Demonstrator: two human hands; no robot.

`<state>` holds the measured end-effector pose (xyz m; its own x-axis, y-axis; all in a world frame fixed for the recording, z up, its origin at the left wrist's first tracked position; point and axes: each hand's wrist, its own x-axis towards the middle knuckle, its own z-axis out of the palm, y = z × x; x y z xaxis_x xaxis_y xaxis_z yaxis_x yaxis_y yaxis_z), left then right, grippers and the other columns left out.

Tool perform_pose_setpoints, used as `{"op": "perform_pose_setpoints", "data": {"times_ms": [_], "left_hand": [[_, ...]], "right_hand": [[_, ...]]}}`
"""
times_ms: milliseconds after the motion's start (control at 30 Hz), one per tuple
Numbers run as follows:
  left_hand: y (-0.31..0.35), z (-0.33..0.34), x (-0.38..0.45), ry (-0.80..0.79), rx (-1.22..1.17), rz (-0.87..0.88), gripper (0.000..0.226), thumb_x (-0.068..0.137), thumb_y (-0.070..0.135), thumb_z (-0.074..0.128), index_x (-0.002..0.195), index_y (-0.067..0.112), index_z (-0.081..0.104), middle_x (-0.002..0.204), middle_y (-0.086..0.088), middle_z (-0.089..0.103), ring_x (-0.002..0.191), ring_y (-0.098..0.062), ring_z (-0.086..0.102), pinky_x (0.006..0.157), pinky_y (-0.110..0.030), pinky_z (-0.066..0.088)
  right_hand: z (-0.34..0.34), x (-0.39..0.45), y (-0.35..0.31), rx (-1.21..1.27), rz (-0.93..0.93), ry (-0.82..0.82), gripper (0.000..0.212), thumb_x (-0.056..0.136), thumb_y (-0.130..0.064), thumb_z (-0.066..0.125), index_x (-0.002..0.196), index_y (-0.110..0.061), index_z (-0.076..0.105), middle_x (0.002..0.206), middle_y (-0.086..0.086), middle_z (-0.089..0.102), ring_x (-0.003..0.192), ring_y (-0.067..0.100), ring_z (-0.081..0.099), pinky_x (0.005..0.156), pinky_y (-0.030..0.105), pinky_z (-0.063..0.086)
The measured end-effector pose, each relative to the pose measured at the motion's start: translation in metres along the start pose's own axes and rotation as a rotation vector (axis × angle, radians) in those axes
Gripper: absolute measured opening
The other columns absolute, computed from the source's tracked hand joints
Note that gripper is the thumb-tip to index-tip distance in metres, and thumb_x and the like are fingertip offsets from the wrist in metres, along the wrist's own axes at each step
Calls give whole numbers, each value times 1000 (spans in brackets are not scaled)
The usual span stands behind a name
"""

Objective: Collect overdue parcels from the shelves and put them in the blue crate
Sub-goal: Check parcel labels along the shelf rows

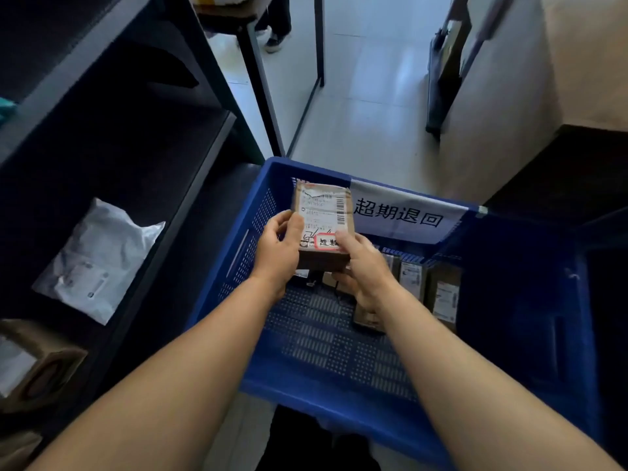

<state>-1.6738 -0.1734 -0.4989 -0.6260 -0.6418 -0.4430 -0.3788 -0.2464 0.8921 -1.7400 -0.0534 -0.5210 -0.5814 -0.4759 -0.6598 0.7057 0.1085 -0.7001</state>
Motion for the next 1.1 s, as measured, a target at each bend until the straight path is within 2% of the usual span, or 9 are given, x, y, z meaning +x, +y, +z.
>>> {"op": "perform_pose_setpoints", "data": {"times_ms": [167, 367, 500, 633, 733, 833, 933, 1033, 1100], "left_hand": [[-38, -14, 49, 23, 101, -53, 41, 98, 36, 49, 134, 18, 49, 121, -2, 63, 98, -13, 64, 74, -25, 53], [-94, -35, 101, 108, 174, -65, 46, 98, 40, 45, 134, 12, 50, 131, -3, 58, 110, -12, 56, 80, -16, 38], [-138, -41, 134, 145, 137, -68, 41, 99, 35, 45, 134, 15, 50, 120, 11, 54, 103, 0, 48, 75, -7, 34], [-188, -43, 170, 186, 140, -78, 36, 99, 32, 46, 130, 15, 52, 112, 11, 54, 99, -1, 50, 71, -5, 35], [-227, -44, 194, 199, 134, -113, 35, 99, 33, 46, 128, 16, 53, 111, 10, 56, 99, -4, 52, 76, -12, 38], [-262, -45, 214, 205, 151, -135, 34, 99, 33, 46, 128, 18, 53, 105, 13, 54, 93, 0, 51, 70, -8, 37], [-291, -50, 232, 217, 152, -152, 33, 98, 33, 47, 127, 18, 54, 105, 13, 56, 89, 4, 51, 67, -6, 37], [-314, -55, 248, 234, 139, -179, 29, 98, 34, 48, 122, 18, 56, 101, 14, 58, 84, 6, 51, 66, -7, 37], [-326, -58, 256, 238, 144, -178, 30, 98, 35, 48, 122, 19, 57, 100, 12, 59, 83, 4, 52, 67, -11, 38]], "right_hand": [[12, 58, 35, 37, 59, 72, 39, 96, -25, 57, 131, -14, 48, 111, 8, 69, 93, 20, 68, 75, 34, 56], [11, 137, 121, 86, 203, 184, 40, 91, -20, 63, 129, -12, 50, 106, 7, 70, 81, 16, 68, 59, 27, 53], [7, 194, 194, 57, 271, 229, 50, 90, -20, 65, 135, -11, 46, 116, 11, 68, 98, 24, 68, 77, 36, 55], [5, 252, 267, 66, 345, 216, 52, 88, -17, 66, 136, -7, 47, 115, 13, 69, 96, 26, 70, 72, 34, 57], [5, 290, 313, 51, 406, 197, 53, 88, -24, 68, 134, -10, 46, 116, 13, 68, 92, 25, 70, 57, 27, 55], [5, 324, 358, 13, 434, 208, 51, 88, -26, 69, 130, -13, 44, 117, 11, 66, 90, 24, 68, 49, 23, 50], [8, 350, 396, -4, 435, 205, 49, 86, -25, 70, 126, -11, 47, 114, 11, 68, 98, 27, 68, 62, 30, 54], [8, 374, 427, -23, 442, 219, 67, 79, -33, 73, 134, -13, 42, 116, 8, 67, 101, 27, 67, 91, 47, 54], [10, 385, 435, -20, 452, 231, 80, 75, -38, 74, 141, -15, 35, 121, 4, 62, 103, 25, 64, 95, 47, 51]]}}
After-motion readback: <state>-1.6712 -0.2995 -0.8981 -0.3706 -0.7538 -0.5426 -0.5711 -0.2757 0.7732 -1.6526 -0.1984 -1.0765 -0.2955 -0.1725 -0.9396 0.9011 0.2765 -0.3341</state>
